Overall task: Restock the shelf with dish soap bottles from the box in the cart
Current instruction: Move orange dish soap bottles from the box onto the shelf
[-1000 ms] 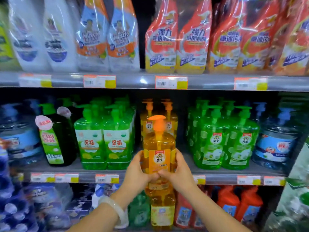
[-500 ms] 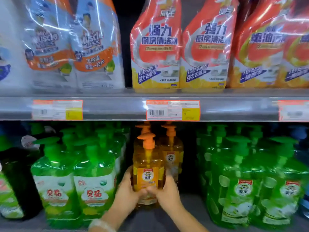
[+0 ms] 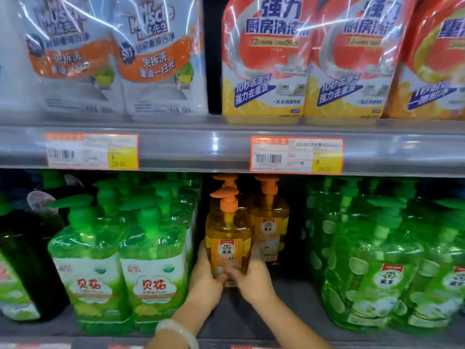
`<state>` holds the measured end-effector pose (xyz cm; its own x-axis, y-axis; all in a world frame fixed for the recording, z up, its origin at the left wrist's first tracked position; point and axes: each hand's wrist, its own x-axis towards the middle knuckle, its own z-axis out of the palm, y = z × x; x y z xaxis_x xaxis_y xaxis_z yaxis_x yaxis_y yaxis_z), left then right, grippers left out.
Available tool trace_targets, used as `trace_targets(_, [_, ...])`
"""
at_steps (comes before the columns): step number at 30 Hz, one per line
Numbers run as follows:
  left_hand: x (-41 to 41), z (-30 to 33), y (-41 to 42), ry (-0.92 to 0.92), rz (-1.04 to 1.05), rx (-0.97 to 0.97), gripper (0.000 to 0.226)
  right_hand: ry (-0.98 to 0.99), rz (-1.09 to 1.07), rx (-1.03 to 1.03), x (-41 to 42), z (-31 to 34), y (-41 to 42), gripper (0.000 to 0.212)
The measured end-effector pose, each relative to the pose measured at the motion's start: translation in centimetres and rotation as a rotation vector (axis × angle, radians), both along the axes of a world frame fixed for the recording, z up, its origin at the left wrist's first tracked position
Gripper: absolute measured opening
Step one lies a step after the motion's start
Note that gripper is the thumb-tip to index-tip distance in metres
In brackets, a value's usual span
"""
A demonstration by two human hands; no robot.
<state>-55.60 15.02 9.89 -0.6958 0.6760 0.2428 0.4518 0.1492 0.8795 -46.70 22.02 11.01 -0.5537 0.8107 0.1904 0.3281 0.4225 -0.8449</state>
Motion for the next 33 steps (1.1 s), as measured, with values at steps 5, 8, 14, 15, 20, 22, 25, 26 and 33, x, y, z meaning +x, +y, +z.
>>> trace_targets(5, [0.1,0.2,-0.1,-0.033,-0.014,0.006,0.083,-0.019,0.010,-0.059,-0.2,-0.1,-0.1,0.055])
trace_targets(8, [0.5,0.3,-0.2,-0.094,-0.012,-0.008,0.078,-0.031,0.018,-0.085,-0.1,0.0,-0.2,0.052])
trace_targets(14, [0.8,1.1,-0.8,-0.177,-0.043,-0.107,0.080,-0.057,0.011,-0.121,0.0,0.3,-0.4,0.046])
trace_targets(15, [0.8,1.4,-0.9,-0.183,-0.054,-0.129,0.082,-0.065,0.010,-0.122,0.0,0.5,-0.5,0.046])
trace_targets(20, [2.6,1.8,-2.1,-0.243,-0.061,-0.283,0.087,-0.065,0.010,-0.113,1.1,0.5,-1.6,0.057])
trace_targets(22, [4.1,1.0,-3.0,-0.224,0.001,-0.316,0.077,-0.065,-0.001,-0.102,2.5,0.0,-2.3,0.060])
trace_targets(25, [7.2,-0.6,-4.2,-0.181,-0.008,-0.222,0.059,-0.126,-0.034,-0.025,5.8,-1.6,-3.5,0.059])
trace_targets(26, [8.3,-1.2,-4.4,-0.155,-0.037,-0.213,0.058,-0.132,-0.057,-0.008,7.2,-2.1,-3.9,0.055])
trace_targets(33, [16.2,-3.5,-4.4,0.123,-0.344,-0.176,0.050,-0.136,-0.228,0.086,18.4,-4.8,-7.2,0.030])
